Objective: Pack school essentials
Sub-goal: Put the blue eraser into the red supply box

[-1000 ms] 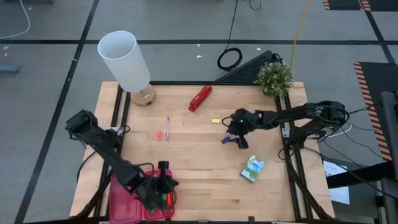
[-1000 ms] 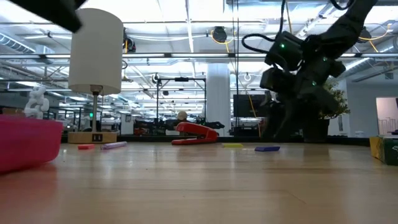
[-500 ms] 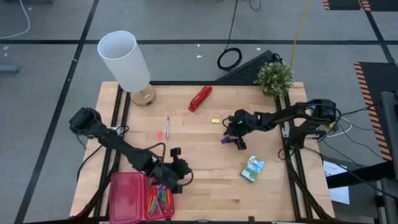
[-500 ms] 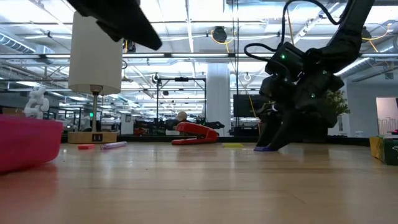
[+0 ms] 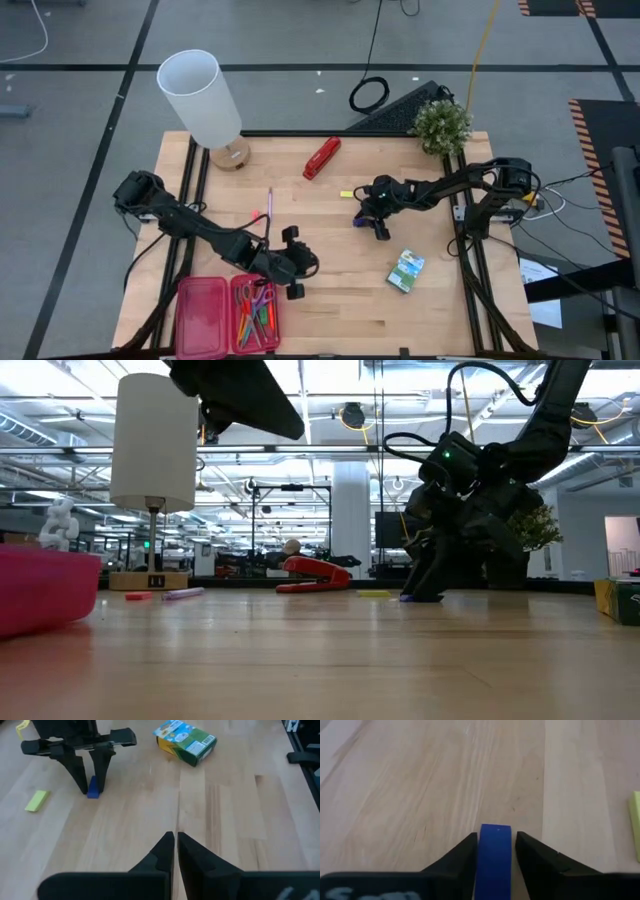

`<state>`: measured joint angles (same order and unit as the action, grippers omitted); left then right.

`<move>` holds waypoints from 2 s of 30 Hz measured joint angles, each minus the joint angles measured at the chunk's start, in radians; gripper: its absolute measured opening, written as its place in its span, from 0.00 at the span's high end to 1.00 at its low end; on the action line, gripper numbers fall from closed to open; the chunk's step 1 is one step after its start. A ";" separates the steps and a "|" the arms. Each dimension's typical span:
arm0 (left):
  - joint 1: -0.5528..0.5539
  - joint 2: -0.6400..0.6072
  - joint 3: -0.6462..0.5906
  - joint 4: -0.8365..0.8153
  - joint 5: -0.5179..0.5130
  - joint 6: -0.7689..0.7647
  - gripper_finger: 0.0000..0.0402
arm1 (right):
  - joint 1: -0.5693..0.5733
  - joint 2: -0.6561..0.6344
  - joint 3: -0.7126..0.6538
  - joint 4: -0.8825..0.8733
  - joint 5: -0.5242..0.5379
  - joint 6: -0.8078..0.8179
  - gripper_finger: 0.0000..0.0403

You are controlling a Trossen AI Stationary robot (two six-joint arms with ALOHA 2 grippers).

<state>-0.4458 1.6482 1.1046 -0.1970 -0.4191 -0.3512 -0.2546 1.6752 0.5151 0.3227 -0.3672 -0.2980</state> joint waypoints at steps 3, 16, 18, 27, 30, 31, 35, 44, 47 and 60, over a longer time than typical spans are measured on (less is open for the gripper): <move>-0.001 0.000 0.000 -0.001 0.000 0.015 0.94 | 0.000 0.000 0.000 0.003 0.001 0.015 0.73; -0.020 0.001 -0.008 0.010 -0.003 0.009 0.94 | 0.004 -0.084 -0.005 -0.003 -0.021 0.150 0.77; -0.021 0.001 -0.008 0.023 -0.004 0.005 0.94 | 0.005 -0.105 -0.007 -0.010 -0.050 0.171 0.77; -0.021 0.031 -0.008 0.134 -0.052 0.082 0.93 | 0.057 -0.149 -0.005 0.022 -0.108 0.282 0.77; -0.013 0.089 -0.008 0.203 -0.065 0.195 0.88 | 0.088 -0.149 -0.005 0.043 -0.139 0.352 0.77; -0.008 0.111 -0.008 0.232 -0.069 0.222 0.84 | 0.101 -0.149 -0.005 0.051 -0.143 0.373 0.77; 0.021 0.195 -0.008 0.334 -0.119 0.343 0.65 | 0.152 -0.150 -0.005 0.087 -0.172 0.434 0.77; 0.053 0.337 -0.002 0.612 -0.159 0.790 0.39 | 0.268 -0.150 -0.004 0.258 -0.187 0.537 0.77; 0.053 0.353 0.001 0.675 -0.152 0.849 0.40 | 0.293 -0.151 -0.003 0.323 -0.187 0.569 0.77; 0.054 0.354 0.002 0.732 -0.108 0.949 0.63 | 0.309 -0.151 -0.003 0.439 -0.183 0.674 0.77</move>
<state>-0.3915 2.0017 1.1061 0.5349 -0.5267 0.5977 0.0547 1.5246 0.5121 0.7620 -0.5499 0.3765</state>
